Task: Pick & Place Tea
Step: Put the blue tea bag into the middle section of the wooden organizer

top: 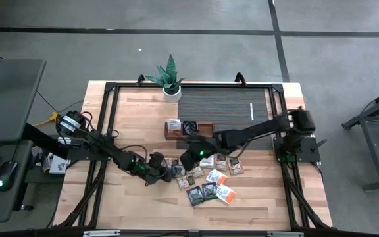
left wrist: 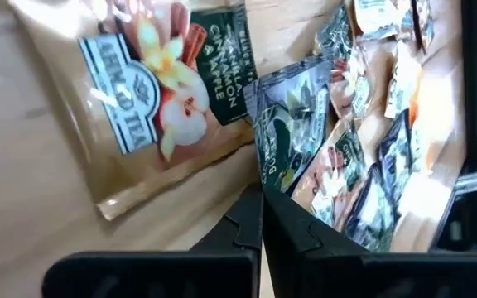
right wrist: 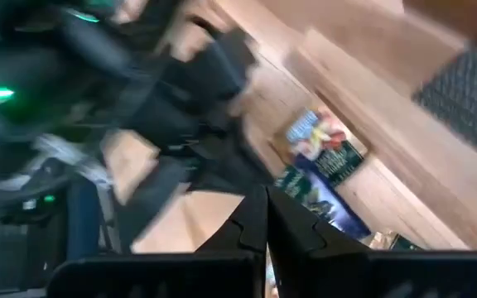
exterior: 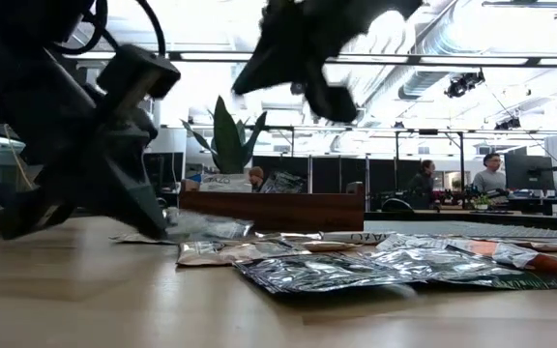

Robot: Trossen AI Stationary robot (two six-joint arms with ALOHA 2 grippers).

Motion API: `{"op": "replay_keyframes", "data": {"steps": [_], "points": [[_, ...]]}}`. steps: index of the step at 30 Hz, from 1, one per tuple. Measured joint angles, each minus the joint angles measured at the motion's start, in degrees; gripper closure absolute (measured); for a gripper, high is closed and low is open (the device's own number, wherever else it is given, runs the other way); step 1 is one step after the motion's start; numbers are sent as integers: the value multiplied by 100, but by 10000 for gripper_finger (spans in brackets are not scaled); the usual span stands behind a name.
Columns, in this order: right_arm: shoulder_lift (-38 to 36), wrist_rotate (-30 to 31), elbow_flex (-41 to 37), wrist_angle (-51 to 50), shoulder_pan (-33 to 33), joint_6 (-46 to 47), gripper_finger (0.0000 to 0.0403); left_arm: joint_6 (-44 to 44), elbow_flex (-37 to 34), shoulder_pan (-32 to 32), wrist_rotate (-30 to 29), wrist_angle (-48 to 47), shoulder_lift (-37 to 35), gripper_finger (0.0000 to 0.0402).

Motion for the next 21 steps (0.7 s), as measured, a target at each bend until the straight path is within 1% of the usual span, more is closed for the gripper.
{"op": "replay_keyframes", "data": {"steps": [5,8,11,13,15,17,19,21], "points": [[-1004,512,7,-872,129,-315,403,951,6,147,111,-69,-516,401],[-1543,945,9,-1524,266,-315,403,1543,6,336,212,-224,-952,402],[-1996,1488,9,-2363,443,-82,403,2171,8,590,368,-338,-1365,401],[-2223,1833,11,-2978,581,205,403,2583,8,801,580,-381,-1628,401],[-2372,2092,11,-3533,703,559,403,2969,17,1091,933,-452,-1870,401],[-2444,2202,9,-3931,814,850,403,3367,16,1409,1353,-626,-2021,401],[-2451,2220,9,-4174,897,1041,403,3743,55,1788,1910,-868,-2102,401],[-2438,2161,8,-4365,971,1192,403,4158,292,2166,2451,-1362,-2095,401]]}}
